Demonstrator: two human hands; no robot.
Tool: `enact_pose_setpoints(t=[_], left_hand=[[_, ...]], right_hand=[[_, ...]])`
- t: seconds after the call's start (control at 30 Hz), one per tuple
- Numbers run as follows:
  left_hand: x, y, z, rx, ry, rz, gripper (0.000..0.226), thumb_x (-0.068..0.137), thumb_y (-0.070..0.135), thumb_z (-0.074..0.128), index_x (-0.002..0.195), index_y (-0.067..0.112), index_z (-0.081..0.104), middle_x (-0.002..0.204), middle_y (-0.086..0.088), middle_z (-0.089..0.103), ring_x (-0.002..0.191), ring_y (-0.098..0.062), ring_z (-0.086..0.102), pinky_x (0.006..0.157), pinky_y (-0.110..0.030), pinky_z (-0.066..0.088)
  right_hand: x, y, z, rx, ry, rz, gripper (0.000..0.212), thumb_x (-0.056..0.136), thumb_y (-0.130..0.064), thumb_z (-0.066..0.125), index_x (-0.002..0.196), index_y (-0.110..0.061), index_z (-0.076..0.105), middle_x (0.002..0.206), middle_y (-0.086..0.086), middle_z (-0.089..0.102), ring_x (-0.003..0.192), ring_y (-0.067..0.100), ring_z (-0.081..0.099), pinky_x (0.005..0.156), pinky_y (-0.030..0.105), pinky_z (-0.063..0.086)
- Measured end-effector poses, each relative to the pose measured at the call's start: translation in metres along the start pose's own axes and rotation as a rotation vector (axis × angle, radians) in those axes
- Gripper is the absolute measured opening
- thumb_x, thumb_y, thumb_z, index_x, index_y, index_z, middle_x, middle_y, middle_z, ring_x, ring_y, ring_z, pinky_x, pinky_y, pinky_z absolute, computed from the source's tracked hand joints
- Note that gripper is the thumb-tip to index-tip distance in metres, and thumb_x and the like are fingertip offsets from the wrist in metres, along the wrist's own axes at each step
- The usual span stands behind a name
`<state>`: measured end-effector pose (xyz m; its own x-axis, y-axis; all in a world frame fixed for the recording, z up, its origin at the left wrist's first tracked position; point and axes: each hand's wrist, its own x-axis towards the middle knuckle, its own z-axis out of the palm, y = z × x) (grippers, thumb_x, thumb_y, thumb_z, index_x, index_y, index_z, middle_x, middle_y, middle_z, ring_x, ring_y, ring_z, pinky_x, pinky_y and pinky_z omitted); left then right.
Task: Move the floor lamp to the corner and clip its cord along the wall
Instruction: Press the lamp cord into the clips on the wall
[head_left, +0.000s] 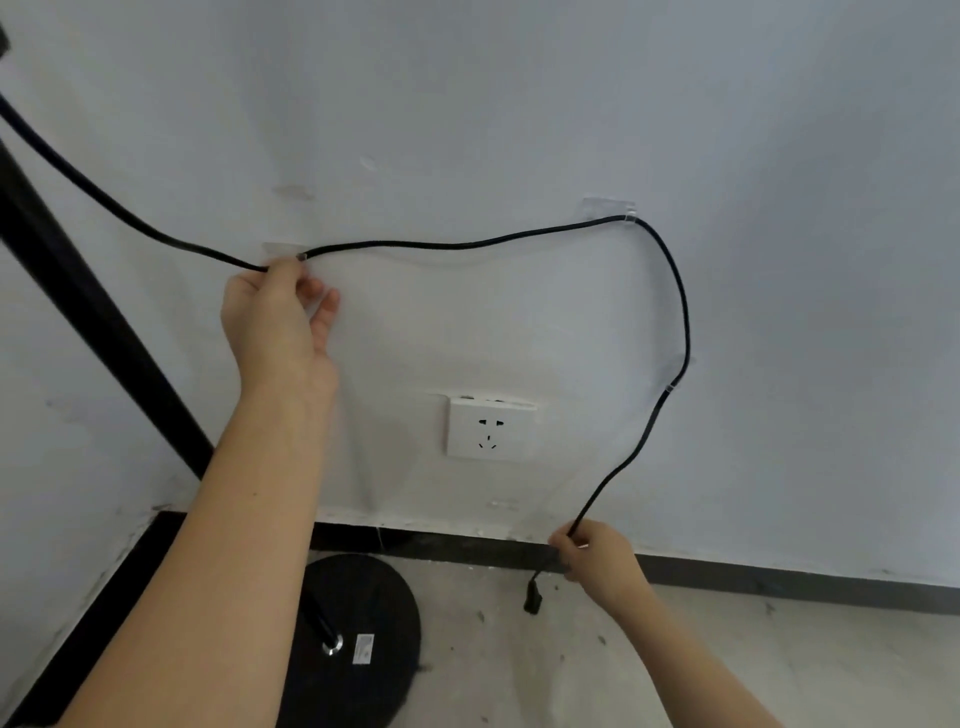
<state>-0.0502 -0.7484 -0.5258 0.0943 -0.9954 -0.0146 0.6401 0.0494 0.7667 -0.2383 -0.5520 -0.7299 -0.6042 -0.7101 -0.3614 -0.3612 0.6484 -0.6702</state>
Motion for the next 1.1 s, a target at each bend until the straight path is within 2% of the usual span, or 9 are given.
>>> enact_pose_setpoints(t=[0.1, 0.17, 0.23, 0.3, 0.43, 0.57, 0.7, 0.9, 1.1], left_hand=[[0.001, -0.001, 0.000, 0.015, 0.006, 0.008, 0.016, 0.084, 0.004, 0.053, 0.072, 0.014, 0.048, 0.061, 0.001, 0.054, 0.053, -0.008, 0.053, 0.061, -0.025, 0.051], [0.001, -0.002, 0.001, 0.020, 0.006, 0.012, 0.016, 0.084, 0.004, 0.053, 0.072, 0.014, 0.048, 0.062, 0.001, 0.054, 0.054, -0.008, 0.053, 0.061, -0.025, 0.051], [0.001, -0.002, 0.001, 0.029, 0.008, 0.020, 0.016, 0.084, 0.004, 0.053, 0.072, 0.014, 0.048, 0.063, 0.001, 0.054, 0.054, -0.009, 0.053, 0.062, -0.025, 0.051], [0.002, -0.002, 0.001, 0.036, 0.013, 0.027, 0.016, 0.084, 0.004, 0.053, 0.072, 0.014, 0.048, 0.065, 0.000, 0.054, 0.055, -0.009, 0.052, 0.062, -0.025, 0.051], [0.001, -0.003, 0.001, 0.039, 0.008, 0.038, 0.016, 0.085, 0.004, 0.052, 0.072, 0.014, 0.048, 0.067, 0.000, 0.054, 0.054, -0.008, 0.052, 0.063, -0.024, 0.051], [0.001, -0.003, 0.001, 0.037, 0.009, 0.043, 0.018, 0.085, 0.004, 0.052, 0.071, 0.014, 0.047, 0.067, 0.000, 0.054, 0.054, -0.008, 0.051, 0.063, -0.024, 0.051], [0.002, -0.004, 0.000, 0.043, -0.004, 0.043, 0.018, 0.085, 0.004, 0.052, 0.071, 0.015, 0.047, 0.068, 0.000, 0.053, 0.055, -0.008, 0.051, 0.064, -0.024, 0.051], [0.004, -0.001, -0.003, 0.083, -0.028, 0.045, 0.017, 0.085, 0.006, 0.053, 0.071, 0.015, 0.049, 0.066, 0.001, 0.053, 0.055, -0.008, 0.050, 0.064, -0.025, 0.051], [0.004, 0.001, -0.005, 0.119, -0.041, 0.043, 0.015, 0.083, 0.009, 0.054, 0.072, 0.017, 0.049, 0.064, 0.004, 0.049, 0.054, -0.008, 0.045, 0.064, -0.026, 0.052]], right_hand=[[0.008, -0.002, 0.024, -0.050, -0.079, 0.028, 0.019, 0.094, -0.016, 0.055, 0.094, -0.001, 0.066, 0.093, 0.018, 0.072, 0.086, 0.030, 0.070, 0.084, 0.043, 0.057], [0.014, -0.005, 0.035, 0.083, -0.064, 0.033, 0.017, 0.093, -0.011, 0.055, 0.094, 0.002, 0.066, 0.084, 0.018, 0.073, 0.078, 0.027, 0.072, 0.081, 0.040, 0.059], [0.019, -0.012, 0.038, 0.441, -0.034, 0.103, 0.013, 0.092, -0.004, 0.055, 0.092, 0.005, 0.065, 0.073, 0.016, 0.072, 0.064, 0.019, 0.072, 0.067, 0.030, 0.062], [0.023, -0.018, 0.038, 0.849, -0.015, 0.181, 0.010, 0.093, 0.001, 0.053, 0.092, 0.006, 0.062, 0.076, 0.018, 0.071, 0.065, 0.018, 0.073, 0.058, 0.022, 0.060], [0.029, -0.021, 0.040, 1.231, 0.053, 0.198, 0.009, 0.093, 0.008, 0.049, 0.094, 0.005, 0.057, 0.088, 0.020, 0.065, 0.081, 0.026, 0.069, 0.071, 0.026, 0.060], [0.038, -0.019, 0.049, 1.129, 0.190, 0.234, 0.010, 0.092, 0.008, 0.050, 0.096, 0.003, 0.057, 0.087, 0.017, 0.065, 0.079, 0.024, 0.068, 0.085, 0.033, 0.055], [0.043, -0.016, 0.062, 0.869, 0.331, 0.252, 0.007, 0.091, 0.000, 0.055, 0.092, -0.003, 0.061, 0.076, 0.007, 0.066, 0.070, 0.017, 0.067, 0.079, 0.035, 0.056], [0.050, -0.014, 0.066, 0.580, 0.331, 0.265, 0.013, 0.091, -0.015, 0.059, 0.084, -0.004, 0.059, 0.068, 0.003, 0.063, 0.071, 0.022, 0.065, 0.082, 0.045, 0.057], [0.052, -0.012, 0.057, 0.719, 0.228, 0.298, 0.018, 0.092, -0.015, 0.058, 0.078, -0.005, 0.057, 0.077, 0.011, 0.063, 0.068, 0.018, 0.064, 0.056, 0.027, 0.054]])
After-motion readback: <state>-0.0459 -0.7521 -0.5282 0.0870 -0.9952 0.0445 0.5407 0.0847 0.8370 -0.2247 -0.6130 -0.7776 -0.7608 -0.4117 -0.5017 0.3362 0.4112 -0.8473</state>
